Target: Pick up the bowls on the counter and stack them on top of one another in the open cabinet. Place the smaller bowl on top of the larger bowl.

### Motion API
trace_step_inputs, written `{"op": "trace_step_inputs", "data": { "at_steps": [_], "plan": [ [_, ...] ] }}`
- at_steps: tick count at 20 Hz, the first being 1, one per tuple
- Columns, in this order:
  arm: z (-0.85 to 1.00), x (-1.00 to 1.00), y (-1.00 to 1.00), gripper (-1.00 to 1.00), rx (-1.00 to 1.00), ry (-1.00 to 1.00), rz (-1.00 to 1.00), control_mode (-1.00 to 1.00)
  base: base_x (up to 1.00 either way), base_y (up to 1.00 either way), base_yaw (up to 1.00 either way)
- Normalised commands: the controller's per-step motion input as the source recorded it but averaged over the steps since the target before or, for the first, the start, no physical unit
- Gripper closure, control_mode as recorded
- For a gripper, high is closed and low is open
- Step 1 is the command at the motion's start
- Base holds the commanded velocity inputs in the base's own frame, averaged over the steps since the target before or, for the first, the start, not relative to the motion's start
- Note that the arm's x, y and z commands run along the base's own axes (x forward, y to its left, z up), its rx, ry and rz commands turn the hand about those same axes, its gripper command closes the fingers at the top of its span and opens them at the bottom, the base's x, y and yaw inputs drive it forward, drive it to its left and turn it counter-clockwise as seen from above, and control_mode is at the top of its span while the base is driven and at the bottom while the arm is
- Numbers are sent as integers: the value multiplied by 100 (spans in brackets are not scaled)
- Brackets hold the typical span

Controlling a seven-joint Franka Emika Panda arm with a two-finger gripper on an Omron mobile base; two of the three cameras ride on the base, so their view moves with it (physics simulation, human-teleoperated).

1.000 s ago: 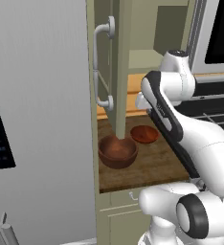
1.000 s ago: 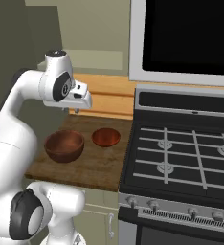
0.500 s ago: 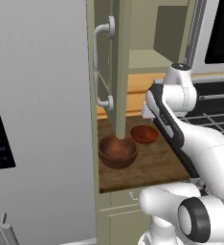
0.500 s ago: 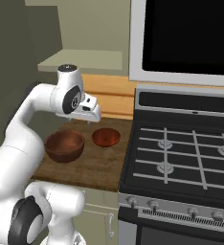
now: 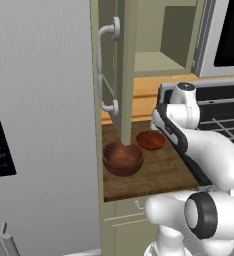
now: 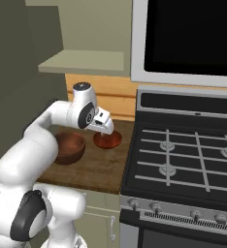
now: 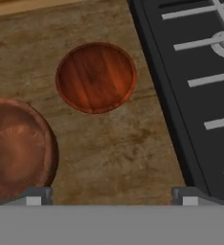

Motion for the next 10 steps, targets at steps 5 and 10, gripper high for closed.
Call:
{"op": "trace_step_inputs", "data": {
  "at_steps": [5,10],
  "plan": [
    [-35,62,-17,-100,0,3,-9,-100,0,0,0],
    [-38,54,-22,-100,0,8,-9,-100,0,0,0]
  ]
}}
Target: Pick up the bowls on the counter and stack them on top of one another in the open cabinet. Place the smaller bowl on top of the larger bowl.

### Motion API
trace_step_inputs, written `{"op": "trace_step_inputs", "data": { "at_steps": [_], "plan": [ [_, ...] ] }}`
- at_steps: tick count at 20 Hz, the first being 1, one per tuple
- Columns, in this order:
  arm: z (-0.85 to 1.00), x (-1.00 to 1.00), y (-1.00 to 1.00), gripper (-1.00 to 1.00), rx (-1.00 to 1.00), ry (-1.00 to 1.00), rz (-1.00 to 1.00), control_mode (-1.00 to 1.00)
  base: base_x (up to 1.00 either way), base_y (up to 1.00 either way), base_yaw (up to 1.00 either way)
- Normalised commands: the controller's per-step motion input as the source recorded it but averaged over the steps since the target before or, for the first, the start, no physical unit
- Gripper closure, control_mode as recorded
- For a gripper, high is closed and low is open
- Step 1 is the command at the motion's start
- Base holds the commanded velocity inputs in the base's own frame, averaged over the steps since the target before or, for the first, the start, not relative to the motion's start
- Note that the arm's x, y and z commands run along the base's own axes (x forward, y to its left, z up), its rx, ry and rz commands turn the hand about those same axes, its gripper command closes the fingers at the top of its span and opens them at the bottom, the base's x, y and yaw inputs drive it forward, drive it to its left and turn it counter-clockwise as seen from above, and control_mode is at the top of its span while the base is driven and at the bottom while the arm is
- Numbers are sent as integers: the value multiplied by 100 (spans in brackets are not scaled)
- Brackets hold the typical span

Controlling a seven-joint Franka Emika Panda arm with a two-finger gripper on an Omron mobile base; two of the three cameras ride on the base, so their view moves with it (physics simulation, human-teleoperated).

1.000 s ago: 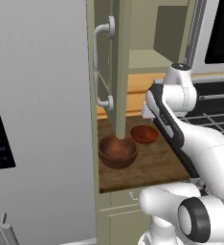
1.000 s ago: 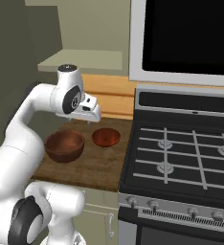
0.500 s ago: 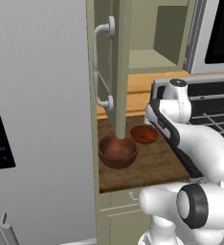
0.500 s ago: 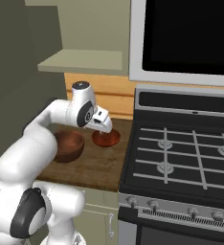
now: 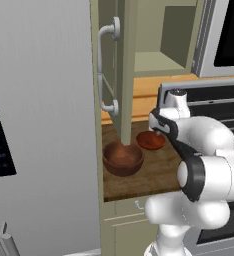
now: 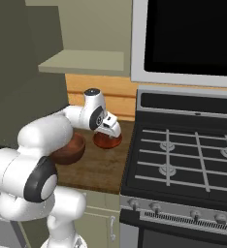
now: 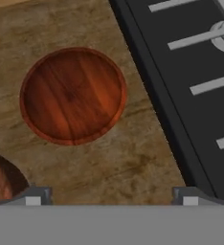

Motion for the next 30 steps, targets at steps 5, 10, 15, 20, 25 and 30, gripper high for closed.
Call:
{"op": "trace_step_inputs", "data": {
  "at_steps": [5,10,15,20,25,30],
  "plan": [
    [-44,34,-20,-100,0,6,-5,-100,0,0,0],
    [-51,10,-1,-100,0,1,0,-100,0,0,0],
    [-40,4,0,-100,2,0,0,-100,0,0,0],
    [-28,16,0,-100,0,0,0,-100,0,0,0],
    [-5,15,0,-100,0,3,-3,-100,0,0,0],
    [-12,11,0,-100,0,2,-3,-100,0,0,0]
  ]
}}
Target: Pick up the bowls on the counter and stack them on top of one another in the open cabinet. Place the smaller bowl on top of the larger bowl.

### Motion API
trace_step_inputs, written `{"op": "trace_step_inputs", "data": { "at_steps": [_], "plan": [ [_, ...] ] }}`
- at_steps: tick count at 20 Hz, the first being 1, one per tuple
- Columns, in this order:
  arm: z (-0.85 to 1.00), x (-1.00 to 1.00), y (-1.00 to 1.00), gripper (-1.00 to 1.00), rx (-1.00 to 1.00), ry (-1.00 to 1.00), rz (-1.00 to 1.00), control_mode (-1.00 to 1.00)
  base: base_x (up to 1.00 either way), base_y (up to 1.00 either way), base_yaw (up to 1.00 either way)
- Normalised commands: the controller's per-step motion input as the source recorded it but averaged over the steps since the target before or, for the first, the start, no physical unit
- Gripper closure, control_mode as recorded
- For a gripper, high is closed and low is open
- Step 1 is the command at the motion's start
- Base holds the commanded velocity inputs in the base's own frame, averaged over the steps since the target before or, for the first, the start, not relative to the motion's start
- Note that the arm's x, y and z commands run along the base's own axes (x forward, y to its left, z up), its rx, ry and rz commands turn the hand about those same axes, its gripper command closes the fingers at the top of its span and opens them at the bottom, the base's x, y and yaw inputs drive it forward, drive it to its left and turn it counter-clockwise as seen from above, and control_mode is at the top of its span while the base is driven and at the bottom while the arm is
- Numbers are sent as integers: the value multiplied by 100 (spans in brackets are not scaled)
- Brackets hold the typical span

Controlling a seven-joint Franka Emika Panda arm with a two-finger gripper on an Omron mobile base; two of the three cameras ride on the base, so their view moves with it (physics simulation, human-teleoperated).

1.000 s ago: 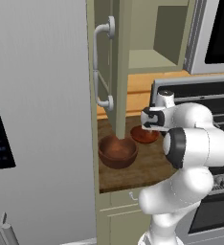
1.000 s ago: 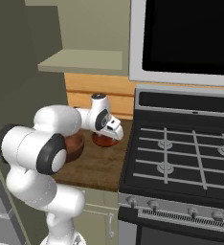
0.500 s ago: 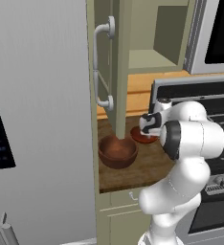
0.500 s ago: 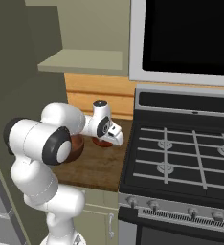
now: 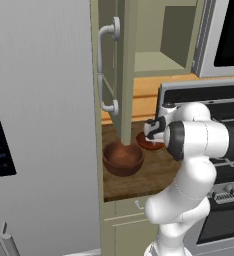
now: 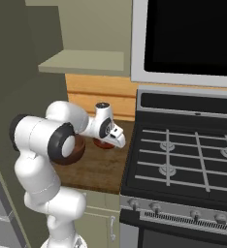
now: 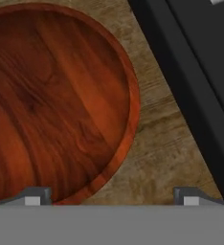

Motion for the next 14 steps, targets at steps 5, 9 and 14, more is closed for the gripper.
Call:
{"op": "trace_step_inputs", "data": {
  "at_steps": [5,9,14],
  "plan": [
    [-24,13,0,-100,0,0,-2,-100,0,0,0],
    [-22,16,-1,-100,0,0,-1,-100,0,0,0],
    [-18,21,0,-100,0,0,0,-100,0,0,0]
  ]
}}
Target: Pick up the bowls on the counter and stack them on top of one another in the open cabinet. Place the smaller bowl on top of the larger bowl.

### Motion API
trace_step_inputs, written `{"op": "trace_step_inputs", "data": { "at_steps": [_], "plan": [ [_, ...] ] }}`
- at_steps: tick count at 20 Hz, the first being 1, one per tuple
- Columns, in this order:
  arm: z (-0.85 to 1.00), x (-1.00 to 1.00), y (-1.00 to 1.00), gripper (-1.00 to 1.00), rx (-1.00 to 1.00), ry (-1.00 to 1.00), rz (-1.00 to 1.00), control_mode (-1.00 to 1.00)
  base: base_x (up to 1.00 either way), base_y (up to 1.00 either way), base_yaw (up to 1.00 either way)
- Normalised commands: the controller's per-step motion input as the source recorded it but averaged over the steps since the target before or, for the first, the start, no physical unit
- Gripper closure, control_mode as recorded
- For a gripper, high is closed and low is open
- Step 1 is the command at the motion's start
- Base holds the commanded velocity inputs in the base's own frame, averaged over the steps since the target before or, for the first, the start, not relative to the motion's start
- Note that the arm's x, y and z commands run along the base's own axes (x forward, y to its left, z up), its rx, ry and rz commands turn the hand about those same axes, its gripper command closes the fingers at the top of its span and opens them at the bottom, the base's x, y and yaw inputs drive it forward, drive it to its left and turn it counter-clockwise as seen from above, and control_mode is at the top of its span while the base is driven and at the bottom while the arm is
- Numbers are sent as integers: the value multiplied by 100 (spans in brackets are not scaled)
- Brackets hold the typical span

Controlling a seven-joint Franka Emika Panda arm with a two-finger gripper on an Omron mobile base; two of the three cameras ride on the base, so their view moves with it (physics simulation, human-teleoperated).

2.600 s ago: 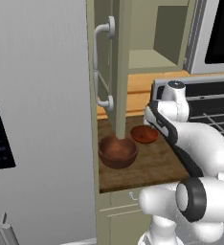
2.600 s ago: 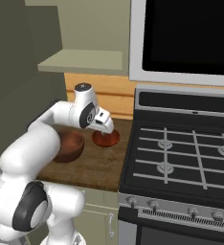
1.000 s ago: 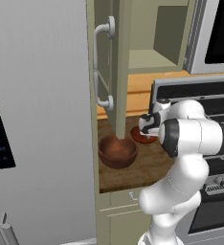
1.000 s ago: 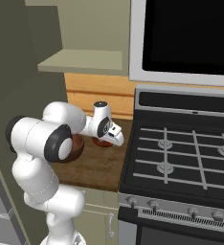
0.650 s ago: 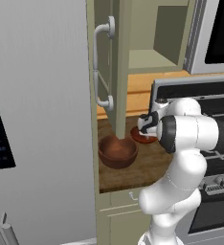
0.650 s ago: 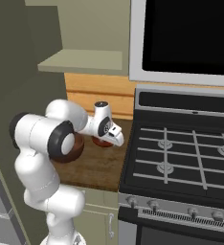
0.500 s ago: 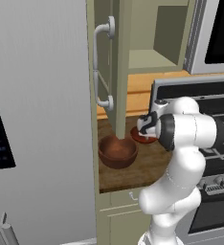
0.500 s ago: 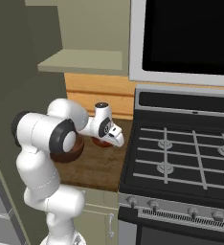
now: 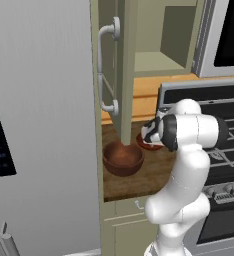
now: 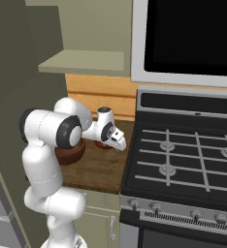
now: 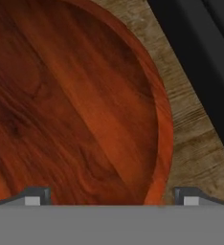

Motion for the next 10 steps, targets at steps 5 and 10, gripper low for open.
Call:
{"op": "trace_step_inputs", "data": {
  "at_steps": [5,10],
  "plan": [
    [-1,15,0,-100,0,0,0,-100,0,0,0],
    [-1,0,0,-100,0,0,0,-100,0,0,0]
  ]
}}
